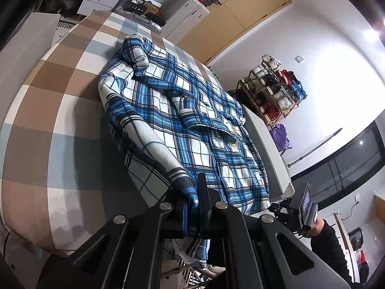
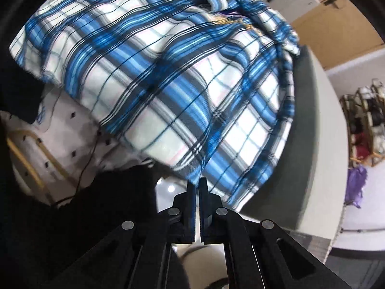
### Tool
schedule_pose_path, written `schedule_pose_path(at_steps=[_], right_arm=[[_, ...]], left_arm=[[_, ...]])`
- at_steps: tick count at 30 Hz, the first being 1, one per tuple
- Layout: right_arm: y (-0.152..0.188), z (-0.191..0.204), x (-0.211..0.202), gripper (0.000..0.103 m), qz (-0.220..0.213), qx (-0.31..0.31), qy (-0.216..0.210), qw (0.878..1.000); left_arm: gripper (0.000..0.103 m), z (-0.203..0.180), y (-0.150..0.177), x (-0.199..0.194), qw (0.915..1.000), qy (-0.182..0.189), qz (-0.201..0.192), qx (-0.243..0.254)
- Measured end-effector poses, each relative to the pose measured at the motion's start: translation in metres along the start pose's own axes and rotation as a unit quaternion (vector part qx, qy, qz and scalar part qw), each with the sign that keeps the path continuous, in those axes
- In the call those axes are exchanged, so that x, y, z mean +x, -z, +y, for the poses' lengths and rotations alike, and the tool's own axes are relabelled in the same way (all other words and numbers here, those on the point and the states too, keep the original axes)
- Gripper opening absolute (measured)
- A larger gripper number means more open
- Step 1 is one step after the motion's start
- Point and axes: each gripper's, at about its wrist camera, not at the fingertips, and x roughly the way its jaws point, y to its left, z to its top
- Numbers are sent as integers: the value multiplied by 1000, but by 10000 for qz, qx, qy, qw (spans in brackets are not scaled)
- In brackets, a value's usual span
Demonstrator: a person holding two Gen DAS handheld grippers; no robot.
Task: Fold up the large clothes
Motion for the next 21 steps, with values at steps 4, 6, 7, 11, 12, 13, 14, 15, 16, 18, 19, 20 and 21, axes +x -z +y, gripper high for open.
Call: schedule_pose_path(at_steps=[4,6,7,11,12,13,14,15,16,18,19,20,21], right_arm=[[16,-37,-20,78,-430,809,-685,9934],[30,-59,-29,80,-776,1340,-1100,9818],[39,-73,-30,80,-939,1679,-1348,9720],[60,-103,-13,80,-1088,2836,-2063,9301],[64,-109,-2,80,-1041,3063,-2403,9152],[66,-112,7,80,-1004,3279,-2696,8999],[69,-113,12,80,-979,3404,-2882,8897],[68,-117,20,80,-958,3483,-3041,8815],[68,-116,23,80,-960,3517,-3058,8795],[65,-116,27,80,-919,3620,-2920,8805],[65,-118,30,80,-881,3724,-2880,8778],[71,-120,32,80,-849,3827,-2859,8744],[73,-121,36,80,-789,3978,-2861,8681]], left_arm=[[1,2,-1,0,10000,41,23,-46],[1,2,-1,1,10000,51,35,-36],[1,2,-1,1,10000,36,38,-31],[1,1,-1,1,10000,38,33,-36],[1,1,0,1,10000,34,32,-41],[1,1,0,2,10000,28,45,-50],[1,1,0,2,10000,15,51,-53],[1,2,1,3,10000,-3,57,-56],[1,2,1,3,10000,-11,65,-58],[1,2,1,5,9999,-39,80,-66],[1,1,1,6,9999,-60,85,-59],[1,0,1,6,9999,-99,82,-47],[1,0,1,6,9999,-146,61,-31]])
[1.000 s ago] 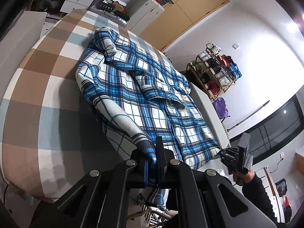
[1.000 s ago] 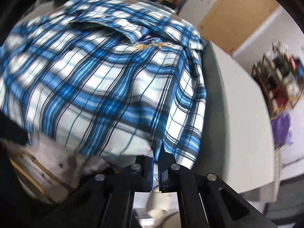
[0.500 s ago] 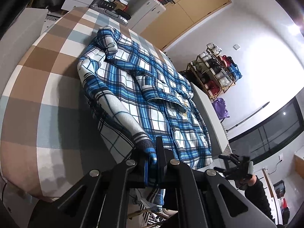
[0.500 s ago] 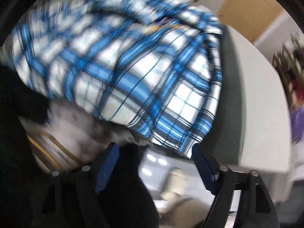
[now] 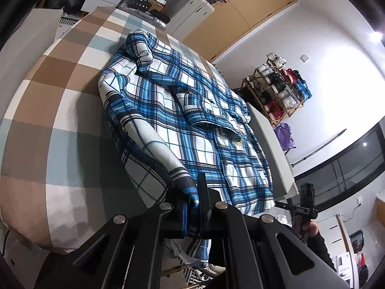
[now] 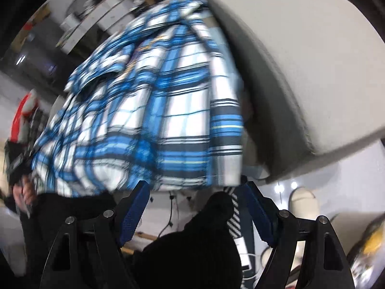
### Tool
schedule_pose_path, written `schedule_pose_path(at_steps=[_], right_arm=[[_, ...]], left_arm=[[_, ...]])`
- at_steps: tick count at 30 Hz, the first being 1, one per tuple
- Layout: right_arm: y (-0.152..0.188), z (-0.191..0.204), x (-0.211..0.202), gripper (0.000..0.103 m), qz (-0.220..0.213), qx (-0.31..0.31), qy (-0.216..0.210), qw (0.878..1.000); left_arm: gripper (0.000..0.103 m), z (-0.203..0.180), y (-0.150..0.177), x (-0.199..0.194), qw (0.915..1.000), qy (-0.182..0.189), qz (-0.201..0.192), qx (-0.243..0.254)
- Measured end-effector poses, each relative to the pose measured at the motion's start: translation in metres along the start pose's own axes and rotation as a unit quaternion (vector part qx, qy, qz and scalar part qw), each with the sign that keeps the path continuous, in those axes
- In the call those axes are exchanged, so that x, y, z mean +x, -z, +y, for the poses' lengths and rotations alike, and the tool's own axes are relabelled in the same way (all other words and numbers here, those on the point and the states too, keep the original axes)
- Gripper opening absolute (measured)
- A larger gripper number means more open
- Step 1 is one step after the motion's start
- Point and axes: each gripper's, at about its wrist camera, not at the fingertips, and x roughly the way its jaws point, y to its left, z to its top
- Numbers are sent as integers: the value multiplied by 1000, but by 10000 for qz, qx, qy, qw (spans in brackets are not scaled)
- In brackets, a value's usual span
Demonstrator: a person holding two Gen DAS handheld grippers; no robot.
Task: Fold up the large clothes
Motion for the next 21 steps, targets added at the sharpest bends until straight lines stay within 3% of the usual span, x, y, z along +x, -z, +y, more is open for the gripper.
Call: schedule_pose_path(at_steps=[7,8,9,10,11,12,14,17,21], right_arm=[[-15,-11,7,80,-114,236,-30,9997],[-16,-13,9,71,-55,230,-66,9997],[-16,-14,11,48,13,234,-86,9997],[-15,-14,14,36,103,261,-75,9996],[-15,-15,14,13,140,279,-55,9995],[-15,-14,13,4,126,283,-50,9995],[-15,-10,3,4,-89,234,-113,9996],[-20,4,-22,4,-578,100,-593,9965],[-35,11,-41,4,-936,341,-1746,9796]], left_arm=[[1,0,2,-2,10000,22,-21,16],[1,0,2,-1,10000,20,-16,13],[1,0,2,-1,10000,36,1,-5],[1,1,1,-1,10000,45,9,-18],[1,1,1,-2,10000,45,10,-33],[1,1,1,-2,10000,55,13,-35],[1,0,2,-2,10000,63,9,-29],[1,-2,2,0,10000,55,32,-12],[1,1,2,-2,9998,187,13,-113]])
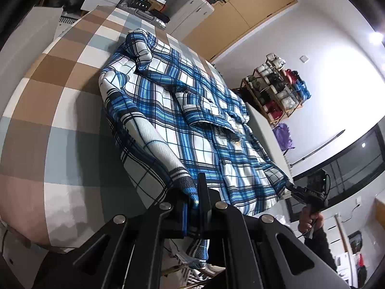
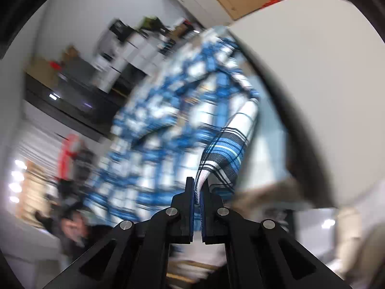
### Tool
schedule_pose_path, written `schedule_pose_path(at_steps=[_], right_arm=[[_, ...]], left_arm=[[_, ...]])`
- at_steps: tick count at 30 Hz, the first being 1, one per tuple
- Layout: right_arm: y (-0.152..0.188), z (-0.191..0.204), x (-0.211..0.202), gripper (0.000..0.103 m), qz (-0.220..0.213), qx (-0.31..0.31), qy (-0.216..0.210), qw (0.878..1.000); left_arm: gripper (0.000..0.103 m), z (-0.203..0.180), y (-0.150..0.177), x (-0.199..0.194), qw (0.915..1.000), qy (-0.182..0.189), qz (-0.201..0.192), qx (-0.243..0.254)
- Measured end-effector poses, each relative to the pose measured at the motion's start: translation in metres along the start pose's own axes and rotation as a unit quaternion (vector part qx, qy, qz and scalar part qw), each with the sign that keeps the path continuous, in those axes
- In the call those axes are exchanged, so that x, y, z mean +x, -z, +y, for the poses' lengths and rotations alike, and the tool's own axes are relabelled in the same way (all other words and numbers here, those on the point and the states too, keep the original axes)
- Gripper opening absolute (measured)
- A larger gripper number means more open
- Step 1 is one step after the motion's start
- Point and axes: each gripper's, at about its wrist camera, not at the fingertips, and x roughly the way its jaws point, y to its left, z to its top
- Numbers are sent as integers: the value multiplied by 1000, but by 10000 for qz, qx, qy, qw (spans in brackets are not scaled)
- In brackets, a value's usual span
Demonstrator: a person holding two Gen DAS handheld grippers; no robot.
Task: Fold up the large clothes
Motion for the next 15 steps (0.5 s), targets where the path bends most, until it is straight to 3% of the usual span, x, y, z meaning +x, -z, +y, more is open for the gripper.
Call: schedule_pose_path(at_steps=[2,7,10,12,15], right_arm=[[-2,-5,10,5,98,192,-98,9997],[-1,-21,45,7,498,460,627,9957],[0,-25,49,12,468,541,737,9947],[1,-25,51,29,501,560,845,9936],[-2,-29,44,44,436,604,883,9933]], left_arm=[[1,3,0,-1,9998,132,-10,-115],[1,5,-1,-1,9997,146,12,-170],[1,3,-1,1,9998,116,36,-147],[1,3,-1,3,9998,100,66,-148],[1,1,0,3,9999,75,70,-129]])
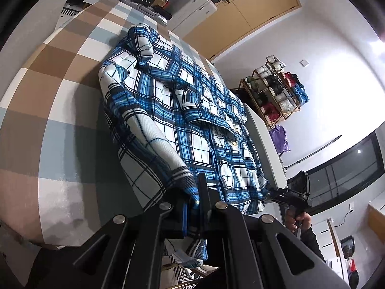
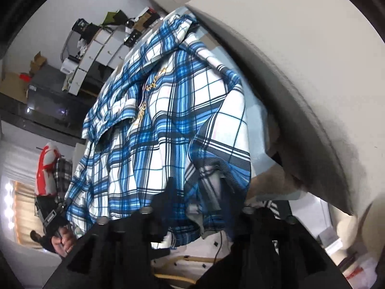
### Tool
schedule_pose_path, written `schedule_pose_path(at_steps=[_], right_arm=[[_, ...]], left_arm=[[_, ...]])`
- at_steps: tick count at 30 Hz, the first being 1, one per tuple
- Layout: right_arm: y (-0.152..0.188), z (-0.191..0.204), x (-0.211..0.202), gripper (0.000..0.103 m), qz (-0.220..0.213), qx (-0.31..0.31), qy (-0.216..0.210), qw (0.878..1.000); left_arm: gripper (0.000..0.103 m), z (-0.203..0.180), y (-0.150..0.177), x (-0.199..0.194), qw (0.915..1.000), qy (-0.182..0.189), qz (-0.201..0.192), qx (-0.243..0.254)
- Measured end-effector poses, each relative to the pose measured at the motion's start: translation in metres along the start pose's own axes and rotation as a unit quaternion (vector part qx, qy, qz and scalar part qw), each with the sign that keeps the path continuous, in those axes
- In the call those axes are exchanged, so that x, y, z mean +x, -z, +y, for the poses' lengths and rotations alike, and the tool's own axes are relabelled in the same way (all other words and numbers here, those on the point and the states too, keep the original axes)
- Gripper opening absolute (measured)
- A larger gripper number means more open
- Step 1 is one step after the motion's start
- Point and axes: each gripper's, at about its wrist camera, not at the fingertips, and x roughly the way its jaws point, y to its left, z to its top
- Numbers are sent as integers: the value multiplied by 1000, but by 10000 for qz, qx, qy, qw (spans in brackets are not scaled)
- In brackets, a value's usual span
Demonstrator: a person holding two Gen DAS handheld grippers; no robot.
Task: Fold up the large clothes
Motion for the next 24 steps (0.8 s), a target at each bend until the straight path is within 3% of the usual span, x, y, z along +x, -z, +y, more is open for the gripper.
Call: schedule_pose_path(at_steps=[3,6,14,19,21,24], right_arm=[[0,-7,-7,53,-42,14,49,10000],[-1,-9,-6,53,-22,-44,223,9997],[-3,16,7,53,56,-939,1415,9854],[-2,32,4,54,55,-1359,1871,9729],[0,40,-2,70,-56,-1597,2155,9633],[1,39,-7,72,12,-1648,2099,9637]], left_arm=[[1,0,0,0,10000,4,-5,13],[1,0,1,2,10000,-7,6,-4],[1,-1,2,2,10000,-40,9,-18],[1,-2,4,2,10000,-38,33,15],[1,-2,4,2,10000,-36,49,15],[1,-2,4,4,10000,-50,76,2]])
